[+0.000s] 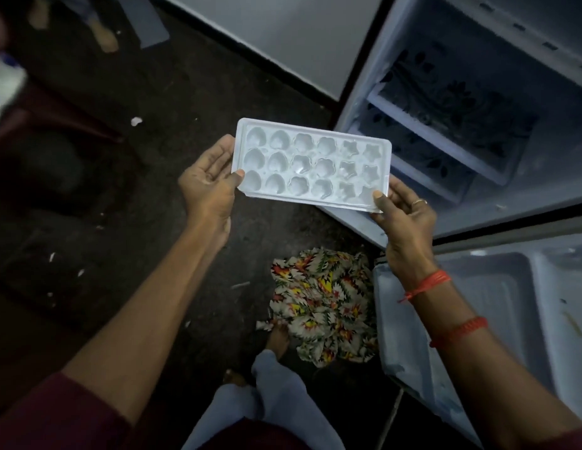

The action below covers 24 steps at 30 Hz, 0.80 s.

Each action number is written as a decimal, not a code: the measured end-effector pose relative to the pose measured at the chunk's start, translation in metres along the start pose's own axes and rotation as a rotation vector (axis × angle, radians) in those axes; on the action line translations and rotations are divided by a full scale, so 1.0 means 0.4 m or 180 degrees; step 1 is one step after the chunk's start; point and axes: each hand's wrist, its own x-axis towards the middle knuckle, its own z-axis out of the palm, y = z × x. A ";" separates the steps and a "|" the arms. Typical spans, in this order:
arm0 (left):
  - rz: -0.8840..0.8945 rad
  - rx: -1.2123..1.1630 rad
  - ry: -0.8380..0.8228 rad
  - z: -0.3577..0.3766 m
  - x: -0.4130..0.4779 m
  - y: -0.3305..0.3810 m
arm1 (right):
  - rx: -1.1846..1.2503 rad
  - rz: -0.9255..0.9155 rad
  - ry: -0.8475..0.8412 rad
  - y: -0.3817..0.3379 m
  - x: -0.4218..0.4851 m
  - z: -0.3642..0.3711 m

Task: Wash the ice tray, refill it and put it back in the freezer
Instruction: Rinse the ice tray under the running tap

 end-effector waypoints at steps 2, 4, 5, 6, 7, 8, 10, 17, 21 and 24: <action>0.0019 -0.0057 0.0156 -0.071 -0.011 0.005 | -0.0027 0.0014 -0.0166 0.018 -0.027 0.047; 0.0053 -0.0133 0.0303 -0.148 -0.023 0.007 | -0.0105 0.0006 -0.0334 0.038 -0.057 0.094; 0.0049 -0.0169 0.0371 -0.178 -0.030 0.006 | -0.0158 -0.0016 -0.0384 0.043 -0.069 0.112; 0.0046 -0.0212 0.0477 -0.217 -0.040 0.005 | -0.0213 -0.0038 -0.0464 0.051 -0.085 0.137; 0.0049 -0.0261 0.0586 -0.259 -0.052 0.005 | -0.0258 -0.0044 -0.0560 0.061 -0.102 0.163; 0.0042 -0.0305 0.0687 -0.297 -0.065 0.005 | -0.0311 -0.0044 -0.0656 0.070 -0.119 0.187; 0.0016 -0.0390 0.0864 -0.362 -0.091 0.001 | -0.0406 -0.0021 -0.0816 0.083 -0.152 0.227; -0.0016 -0.0751 0.1573 -0.607 -0.211 -0.028 | -0.0657 0.0049 -0.1522 0.145 -0.305 0.375; -0.0007 -0.0963 0.1974 -0.735 -0.294 -0.044 | -0.0872 0.0058 -0.1952 0.178 -0.405 0.452; 0.0025 -0.1108 0.2267 -0.827 -0.366 -0.054 | -0.1067 0.0064 -0.2213 0.212 -0.485 0.510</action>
